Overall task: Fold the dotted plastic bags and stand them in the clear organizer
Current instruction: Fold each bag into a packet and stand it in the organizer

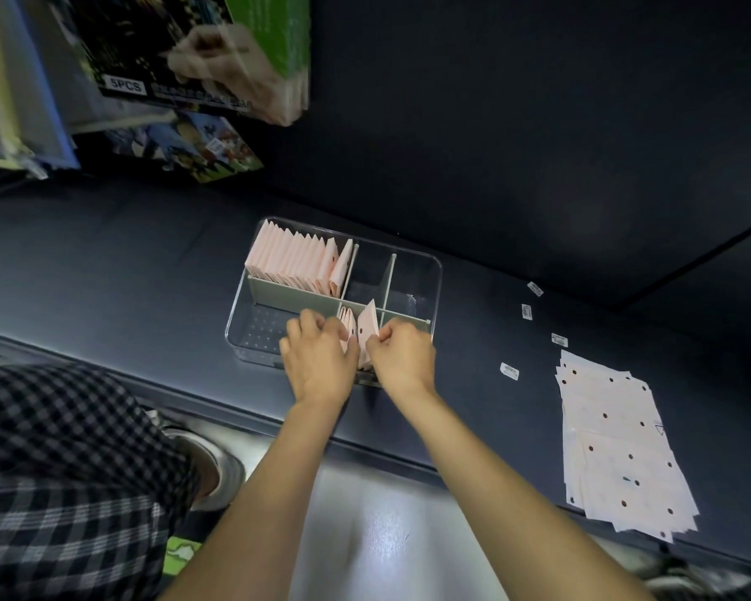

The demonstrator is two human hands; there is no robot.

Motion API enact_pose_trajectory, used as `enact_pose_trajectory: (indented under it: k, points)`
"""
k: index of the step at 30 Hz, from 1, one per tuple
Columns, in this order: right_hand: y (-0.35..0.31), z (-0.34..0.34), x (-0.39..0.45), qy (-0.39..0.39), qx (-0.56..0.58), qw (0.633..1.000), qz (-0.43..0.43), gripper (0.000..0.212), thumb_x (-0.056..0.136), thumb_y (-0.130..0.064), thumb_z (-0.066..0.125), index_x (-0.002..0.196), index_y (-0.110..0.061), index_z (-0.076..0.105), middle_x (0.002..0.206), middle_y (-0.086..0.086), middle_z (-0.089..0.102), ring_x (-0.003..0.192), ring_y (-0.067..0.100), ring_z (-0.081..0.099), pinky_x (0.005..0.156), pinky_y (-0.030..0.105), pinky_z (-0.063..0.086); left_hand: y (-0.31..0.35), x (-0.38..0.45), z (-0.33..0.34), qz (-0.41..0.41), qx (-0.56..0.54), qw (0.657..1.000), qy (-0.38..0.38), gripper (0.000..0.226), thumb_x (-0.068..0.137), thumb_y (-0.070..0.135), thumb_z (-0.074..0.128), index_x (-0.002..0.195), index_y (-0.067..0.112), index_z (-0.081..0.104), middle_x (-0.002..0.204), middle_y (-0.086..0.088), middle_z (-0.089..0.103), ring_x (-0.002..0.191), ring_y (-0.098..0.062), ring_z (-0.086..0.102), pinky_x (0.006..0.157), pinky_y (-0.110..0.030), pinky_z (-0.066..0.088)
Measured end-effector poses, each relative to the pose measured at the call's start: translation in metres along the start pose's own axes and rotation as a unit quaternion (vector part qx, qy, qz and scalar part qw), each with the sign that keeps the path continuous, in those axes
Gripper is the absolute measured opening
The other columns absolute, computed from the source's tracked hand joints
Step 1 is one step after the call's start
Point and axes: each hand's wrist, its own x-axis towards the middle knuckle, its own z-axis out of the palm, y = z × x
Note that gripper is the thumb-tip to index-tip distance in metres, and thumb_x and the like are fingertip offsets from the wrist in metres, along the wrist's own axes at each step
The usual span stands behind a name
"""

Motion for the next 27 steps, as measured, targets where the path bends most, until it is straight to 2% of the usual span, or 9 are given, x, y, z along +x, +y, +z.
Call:
enact_pose_trajectory:
  k: [5,10,13,17,21,24,27]
  points:
    - [-0.007,0.013,0.002,-0.022,-0.039,0.999,0.015,0.020,0.088,-0.021,0.053,0.092,-0.006,0.065,0.099,0.018,0.067,0.096,0.038,0.061,0.078,0.036,0.050,-0.003,-0.001,0.000,-0.013,-0.049,0.998,-0.027,0.015,0.086,0.031,0.064,0.088,0.017,0.066,0.106,-0.005,0.051,0.104,-0.025,0.042,0.089,-0.035,0.031]
    - [-0.005,0.018,0.004,-0.021,-0.053,0.998,0.007,0.033,0.096,-0.031,0.048,0.094,-0.005,0.069,0.098,0.020,0.068,0.096,0.038,0.062,0.074,0.035,0.047,-0.008,0.000,-0.004,-0.027,-0.112,0.993,-0.023,0.011,0.086,0.025,0.064,0.090,0.016,0.067,0.105,-0.005,0.052,0.106,-0.025,0.042,0.092,-0.035,0.031]
    - [-0.002,0.022,0.005,-0.009,-0.059,0.998,0.022,0.029,0.093,-0.033,0.053,0.090,-0.011,0.070,0.095,0.016,0.068,0.094,0.036,0.062,0.067,0.031,0.045,-0.008,-0.001,-0.004,-0.034,-0.139,0.990,-0.019,0.008,0.083,0.026,0.067,0.088,0.019,0.068,0.103,-0.004,0.052,0.106,-0.025,0.042,0.091,-0.033,0.029]
    - [0.002,0.022,0.005,-0.016,-0.029,0.999,0.039,0.024,0.090,-0.029,0.054,0.087,-0.013,0.071,0.094,0.012,0.069,0.093,0.034,0.063,0.068,0.031,0.047,-0.009,-0.003,-0.004,-0.019,-0.122,0.991,-0.043,0.015,0.082,0.032,0.070,0.090,0.020,0.068,0.105,-0.003,0.052,0.107,-0.024,0.041,0.091,-0.033,0.027]
    - [0.028,0.001,-0.004,0.016,0.060,0.998,-0.005,0.021,0.089,-0.034,0.057,0.082,-0.019,0.070,0.081,0.004,0.070,0.082,0.025,0.064,0.064,0.027,0.043,-0.001,-0.004,-0.008,-0.016,-0.115,0.993,-0.024,0.010,0.081,0.023,0.071,0.090,0.018,0.070,0.105,-0.010,0.054,0.106,-0.033,0.043,0.090,-0.040,0.031]
    - [0.087,-0.034,-0.014,0.065,0.072,0.995,-0.038,0.011,0.088,-0.027,0.061,0.086,-0.021,0.070,0.085,0.000,0.068,0.081,0.019,0.063,0.071,0.030,0.047,0.025,-0.013,-0.009,0.069,-0.130,0.989,0.011,0.009,0.082,0.018,0.071,0.090,0.013,0.070,0.099,-0.011,0.056,0.099,-0.033,0.047,0.086,-0.041,0.036]
    - [0.170,-0.073,-0.024,0.092,0.025,0.995,0.003,0.012,0.087,-0.020,0.064,0.096,-0.015,0.069,0.096,0.005,0.066,0.093,0.023,0.061,0.084,0.033,0.047,0.058,-0.034,-0.002,0.203,-0.151,0.966,-0.045,0.006,0.083,0.014,0.070,0.087,0.011,0.068,0.090,-0.008,0.059,0.089,-0.029,0.053,0.079,-0.040,0.043]
